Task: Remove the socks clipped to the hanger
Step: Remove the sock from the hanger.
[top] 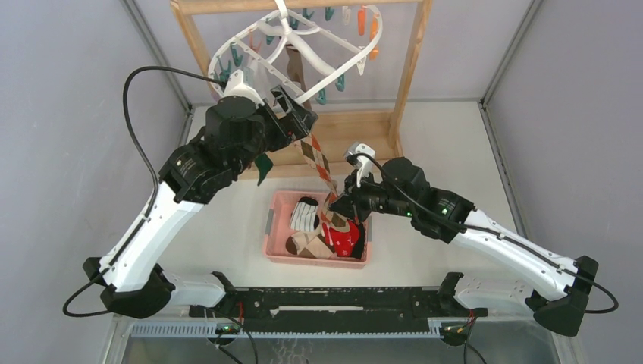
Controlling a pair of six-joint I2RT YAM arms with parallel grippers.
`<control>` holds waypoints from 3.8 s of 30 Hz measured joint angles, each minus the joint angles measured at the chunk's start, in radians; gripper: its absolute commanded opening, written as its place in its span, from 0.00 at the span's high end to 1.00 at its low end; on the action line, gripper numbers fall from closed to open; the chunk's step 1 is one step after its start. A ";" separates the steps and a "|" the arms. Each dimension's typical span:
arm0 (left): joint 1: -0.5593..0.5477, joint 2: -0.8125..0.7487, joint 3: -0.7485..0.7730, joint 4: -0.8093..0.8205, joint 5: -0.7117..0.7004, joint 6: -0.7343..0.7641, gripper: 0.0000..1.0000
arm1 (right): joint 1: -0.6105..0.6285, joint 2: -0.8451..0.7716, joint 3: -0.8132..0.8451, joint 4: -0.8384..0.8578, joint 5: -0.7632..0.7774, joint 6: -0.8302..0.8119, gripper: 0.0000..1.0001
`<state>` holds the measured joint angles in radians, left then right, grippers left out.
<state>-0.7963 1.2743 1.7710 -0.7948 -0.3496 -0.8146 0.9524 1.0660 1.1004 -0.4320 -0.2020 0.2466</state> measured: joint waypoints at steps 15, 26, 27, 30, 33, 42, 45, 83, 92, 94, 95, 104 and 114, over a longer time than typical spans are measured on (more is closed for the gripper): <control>-0.002 0.028 0.000 0.091 -0.076 0.055 0.18 | 0.012 0.004 0.000 -0.007 0.003 -0.008 1.00; -0.005 0.056 0.000 0.086 -0.116 0.074 0.23 | 0.013 0.016 0.000 -0.006 0.002 -0.015 1.00; -0.005 0.056 0.000 0.085 -0.119 0.074 0.24 | 0.014 0.019 0.000 -0.006 0.002 -0.016 1.00; -0.005 0.059 0.000 0.081 -0.124 0.081 0.26 | 0.017 0.024 0.000 -0.006 0.001 -0.018 1.00; -0.005 0.065 0.000 0.077 -0.129 0.082 0.29 | 0.019 0.027 0.000 -0.006 -0.002 -0.018 1.00; -0.005 0.073 0.000 0.071 -0.151 0.083 0.34 | 0.019 0.027 0.000 -0.006 -0.006 -0.026 1.00; -0.005 0.074 0.005 0.063 -0.156 0.083 0.27 | 0.020 0.027 0.000 -0.007 -0.005 -0.029 1.00; -0.008 0.124 0.208 -0.205 -0.109 -0.071 0.29 | 0.070 0.122 0.077 -0.113 0.362 -0.195 1.00; -0.009 -0.038 0.001 -0.118 -0.107 -0.069 0.28 | 0.067 0.120 0.077 -0.104 0.293 -0.193 1.00; -0.010 -0.119 -0.088 -0.090 -0.106 -0.068 0.28 | 0.056 0.120 0.086 -0.103 0.248 -0.189 1.00; -0.010 -0.153 -0.116 -0.083 -0.103 -0.068 0.28 | 0.051 0.120 0.092 -0.102 0.229 -0.187 1.00; -0.011 -0.309 -0.238 0.002 -0.068 -0.064 0.29 | -0.057 0.133 0.209 -0.053 -0.030 -0.081 1.00; -0.011 -0.339 -0.357 0.058 0.024 -0.058 0.23 | -0.255 0.212 0.217 0.110 -0.309 0.212 1.00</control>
<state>-0.8078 0.9356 1.4139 -0.7368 -0.3260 -0.8726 0.6975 1.2778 1.3178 -0.3218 -0.5106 0.4583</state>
